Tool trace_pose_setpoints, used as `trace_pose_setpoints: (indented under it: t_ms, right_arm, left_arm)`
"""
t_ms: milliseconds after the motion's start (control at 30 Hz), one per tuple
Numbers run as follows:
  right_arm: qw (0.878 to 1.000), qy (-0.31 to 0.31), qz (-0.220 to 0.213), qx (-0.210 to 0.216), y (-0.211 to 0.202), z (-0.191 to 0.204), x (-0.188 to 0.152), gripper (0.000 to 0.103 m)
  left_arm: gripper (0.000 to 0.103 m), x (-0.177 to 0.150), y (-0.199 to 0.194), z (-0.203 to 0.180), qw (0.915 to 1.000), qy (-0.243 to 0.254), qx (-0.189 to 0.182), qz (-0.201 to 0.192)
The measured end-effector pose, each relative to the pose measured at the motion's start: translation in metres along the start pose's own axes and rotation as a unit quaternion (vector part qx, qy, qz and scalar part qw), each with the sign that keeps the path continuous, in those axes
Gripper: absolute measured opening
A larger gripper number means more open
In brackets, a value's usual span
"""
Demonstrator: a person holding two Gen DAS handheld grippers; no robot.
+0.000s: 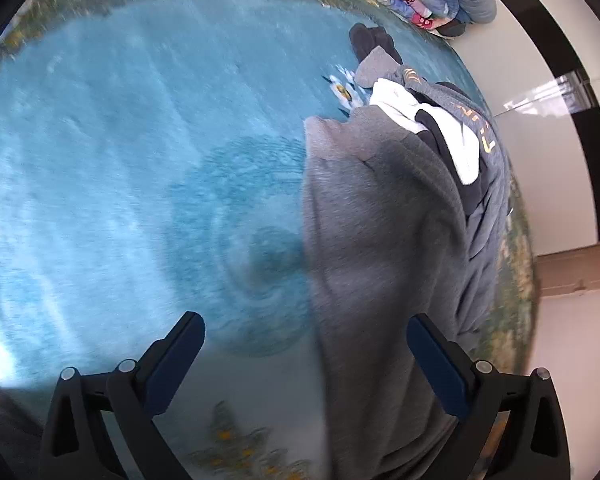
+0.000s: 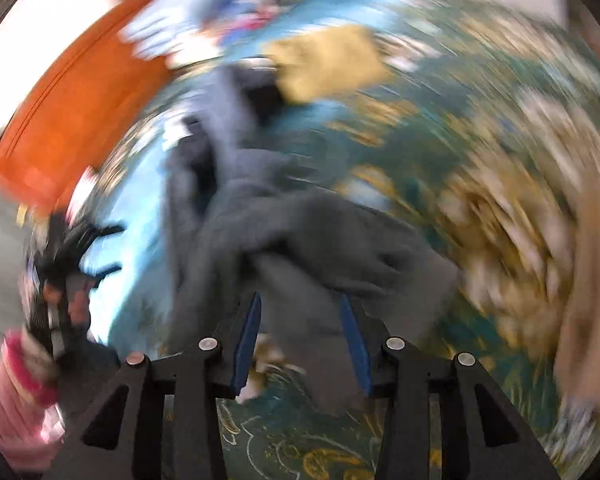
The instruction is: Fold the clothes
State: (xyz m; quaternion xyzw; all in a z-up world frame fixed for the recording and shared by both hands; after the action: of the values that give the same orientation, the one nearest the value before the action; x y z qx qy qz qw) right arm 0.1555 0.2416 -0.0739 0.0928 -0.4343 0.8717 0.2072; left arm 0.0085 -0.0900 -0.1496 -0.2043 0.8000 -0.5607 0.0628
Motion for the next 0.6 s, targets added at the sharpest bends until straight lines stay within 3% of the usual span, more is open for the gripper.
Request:
trace_pose_setpoints:
  t_ms: [100, 200, 400, 500, 533, 600]
  right_arm:
    - [0.994, 0.11, -0.015, 0.021, -0.007, -0.035, -0.001, 0.043]
    - [0.988, 0.148, -0.014, 0.029, -0.008, -0.047, -0.002, 0.043]
    - [0.992, 0.122, -0.004, 0.017, 0.005, -0.038, 0.007, 0.043]
    - [0.993, 0.121, -0.002, 0.013, 0.006, -0.039, 0.008, 0.043]
    - [0.992, 0.122, -0.002, 0.012, 0.006, -0.039, 0.008, 0.043]
    - [0.992, 0.124, -0.003, 0.012, 0.005, -0.039, 0.01, 0.043]
  left_arm:
    - [0.101, 0.01, 0.011, -0.005, 0.9999, -0.01, -0.006, 0.007]
    - [0.094, 0.021, 0.022, -0.008, 0.9995, -0.023, -0.013, 0.014]
    - [0.071, 0.035, 0.044, -0.012, 0.9985, -0.041, -0.018, 0.031]
    - [0.063, 0.036, 0.05, -0.023, 0.9987, -0.027, -0.026, 0.035]
    - [0.059, 0.036, 0.052, -0.027, 0.9988, -0.02, -0.024, 0.037]
    - [0.03, 0.035, 0.058, -0.031, 0.9991, 0.0, -0.012, 0.04]
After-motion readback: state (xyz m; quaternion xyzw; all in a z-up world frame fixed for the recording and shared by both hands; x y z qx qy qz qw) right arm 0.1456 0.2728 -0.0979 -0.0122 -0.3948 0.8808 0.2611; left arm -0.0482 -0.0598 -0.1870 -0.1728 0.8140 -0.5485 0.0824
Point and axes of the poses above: each gripper's, at about its wrist camera, not at the fingertips, and y roughly the way its jaws point, z to its left, x to its top, the point moved 6 cm from there along y, roughly the way its jaws point, and after that the axes turned 11 degrees about x, right-handed, at the moved point
